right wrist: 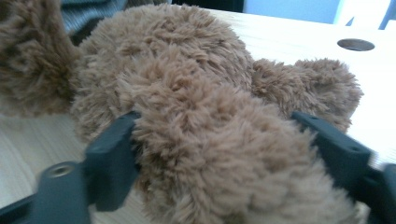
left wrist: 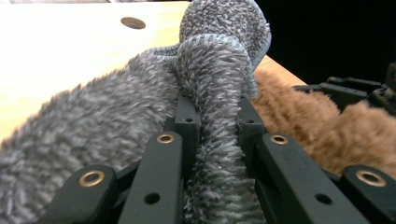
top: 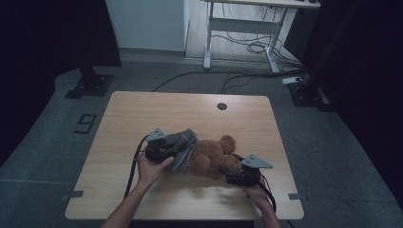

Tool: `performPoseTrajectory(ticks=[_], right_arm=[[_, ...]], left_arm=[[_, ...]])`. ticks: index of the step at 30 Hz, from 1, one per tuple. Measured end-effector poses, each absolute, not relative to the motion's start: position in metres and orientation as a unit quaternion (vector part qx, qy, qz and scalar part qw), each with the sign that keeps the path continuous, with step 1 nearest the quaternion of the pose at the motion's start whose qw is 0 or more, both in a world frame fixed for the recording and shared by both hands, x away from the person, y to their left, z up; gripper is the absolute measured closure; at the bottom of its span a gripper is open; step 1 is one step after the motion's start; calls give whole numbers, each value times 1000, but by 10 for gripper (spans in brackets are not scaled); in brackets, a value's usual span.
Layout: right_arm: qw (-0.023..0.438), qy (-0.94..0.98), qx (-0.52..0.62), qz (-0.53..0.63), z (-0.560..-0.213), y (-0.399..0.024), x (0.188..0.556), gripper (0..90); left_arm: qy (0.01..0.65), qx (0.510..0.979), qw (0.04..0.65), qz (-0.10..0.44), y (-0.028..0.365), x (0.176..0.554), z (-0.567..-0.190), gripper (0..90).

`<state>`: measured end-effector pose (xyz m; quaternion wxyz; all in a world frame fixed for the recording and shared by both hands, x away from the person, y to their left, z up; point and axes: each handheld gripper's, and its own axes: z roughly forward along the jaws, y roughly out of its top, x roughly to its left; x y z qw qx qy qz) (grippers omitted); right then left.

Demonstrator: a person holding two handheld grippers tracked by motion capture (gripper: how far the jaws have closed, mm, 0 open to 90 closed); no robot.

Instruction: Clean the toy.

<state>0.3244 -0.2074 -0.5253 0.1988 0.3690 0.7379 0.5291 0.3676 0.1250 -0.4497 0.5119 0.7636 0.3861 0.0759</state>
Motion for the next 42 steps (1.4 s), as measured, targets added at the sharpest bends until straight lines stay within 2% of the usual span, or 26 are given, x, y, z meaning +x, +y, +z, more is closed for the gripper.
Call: performPoseTrajectory(ticks=[1, 2, 3, 4, 8, 9, 10, 11, 13, 14, 16, 18, 20, 24, 35, 42], right_arm=[[203, 736, 370, 529, -525, -207, 324, 294], [203, 736, 370, 529, -525, -207, 324, 294], [213, 732, 374, 528, -524, -208, 324, 379], [215, 730, 374, 530, -523, -209, 324, 409], [225, 733, 368, 526, -522, -207, 321, 475], [229, 733, 367, 524, -521, -206, 320, 481], [229, 733, 367, 524, -521, -206, 320, 481], [234, 734, 367, 521, -521, -204, 320, 496], [236, 736, 366, 518, -520, -204, 319, 513], [236, 736, 366, 518, -520, -204, 319, 513], [238, 741, 363, 513, -520, -204, 319, 538], [240, 748, 357, 506, -519, -205, 318, 548], [236, 751, 356, 503, -521, -205, 319, 551], [233, 750, 358, 506, -521, -205, 320, 552], [234, 750, 361, 502, -522, -204, 319, 554], [233, 749, 364, 502, -522, -204, 319, 555]], left_arm=[[380, 766, 513, 75, 121, 368, -443, 763], [380, 766, 513, 75, 121, 368, -443, 763], [366, 767, 523, 70, 110, 368, -429, 763], [358, 769, 526, 69, 102, 368, -422, 763], [329, 779, 530, 65, 72, 364, -406, 761], [311, 790, 524, 63, 49, 361, -402, 760], [311, 790, 524, 63, 49, 361, -402, 758], [300, 804, 509, 60, 26, 359, -406, 757], [293, 824, 481, 66, 5, 359, -417, 756], [293, 824, 481, 66, 5, 359, -417, 755], [292, 847, 436, 87, -11, 361, -441, 755], [294, 849, 429, 91, -11, 362, -448, 757], [312, 831, 455, 65, 3, 364, -456, 759], [320, 821, 465, 80, 21, 359, -454, 761], [367, 795, 463, 135, 116, 340, -459, 765], [395, 770, 481, 139, 157, 337, -460, 764]])
